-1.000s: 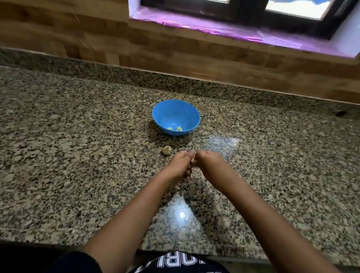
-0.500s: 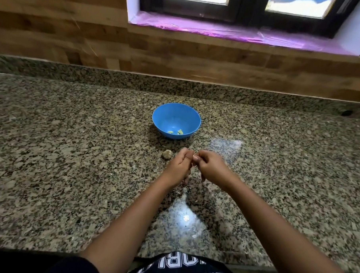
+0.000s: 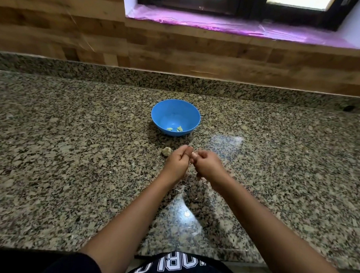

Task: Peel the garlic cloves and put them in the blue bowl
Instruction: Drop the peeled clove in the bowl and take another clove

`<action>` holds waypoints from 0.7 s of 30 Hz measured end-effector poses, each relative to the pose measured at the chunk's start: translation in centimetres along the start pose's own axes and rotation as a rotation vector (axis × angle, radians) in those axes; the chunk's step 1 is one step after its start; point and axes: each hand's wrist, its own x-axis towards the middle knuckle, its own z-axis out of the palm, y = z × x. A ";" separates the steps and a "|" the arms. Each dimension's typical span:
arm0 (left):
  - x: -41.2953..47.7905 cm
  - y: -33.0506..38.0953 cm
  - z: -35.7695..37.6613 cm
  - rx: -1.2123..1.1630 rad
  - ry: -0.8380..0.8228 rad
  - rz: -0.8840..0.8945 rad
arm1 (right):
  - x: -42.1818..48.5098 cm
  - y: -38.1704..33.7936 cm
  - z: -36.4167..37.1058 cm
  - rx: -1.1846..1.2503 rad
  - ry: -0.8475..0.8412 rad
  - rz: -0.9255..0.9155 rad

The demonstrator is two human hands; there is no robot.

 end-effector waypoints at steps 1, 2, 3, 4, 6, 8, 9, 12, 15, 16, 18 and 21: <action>0.0 0.1 0.1 -0.049 0.000 -0.062 | 0.0 0.2 0.2 -0.218 0.077 -0.081; 0.1 0.1 0.1 -0.143 -0.016 -0.147 | 0.0 0.6 0.4 -0.387 0.143 -0.177; 0.0 0.2 0.2 -0.258 -0.039 -0.232 | 0.1 1.0 0.5 -0.488 0.177 -0.260; 0.1 0.2 0.3 -0.356 -0.050 -0.302 | 0.3 1.4 0.6 -0.535 0.184 -0.303; 0.4 -0.2 0.2 -0.403 -0.028 -0.372 | 0.8 2.1 0.3 -0.500 0.161 -0.272; 0.6 -0.9 0.1 -0.334 0.020 -0.382 | 1.1 2.4 -0.1 -0.413 0.123 -0.175; 0.6 -1.2 -0.1 -0.314 0.043 -0.388 | 1.2 2.5 -0.3 -0.401 0.106 -0.143; 0.5 -1.7 -0.7 -0.312 0.060 -0.399 | 1.1 2.8 -0.5 -0.466 0.057 -0.085; 0.4 -1.7 -0.8 -0.320 0.046 -0.391 | 1.3 2.6 -0.5 -0.680 -0.011 -0.072; 0.4 -1.7 -0.9 -0.326 0.046 -0.390 | 1.4 2.3 -0.5 -0.769 -0.026 -0.085; 0.3 -1.8 -0.8 -0.336 0.044 -0.388 | 1.7 2.2 -0.3 -0.894 -0.033 -0.108; 0.1 -1.8 -0.6 -0.324 0.036 -0.379 | 2.0 2.4 -0.3 -0.911 0.004 -0.130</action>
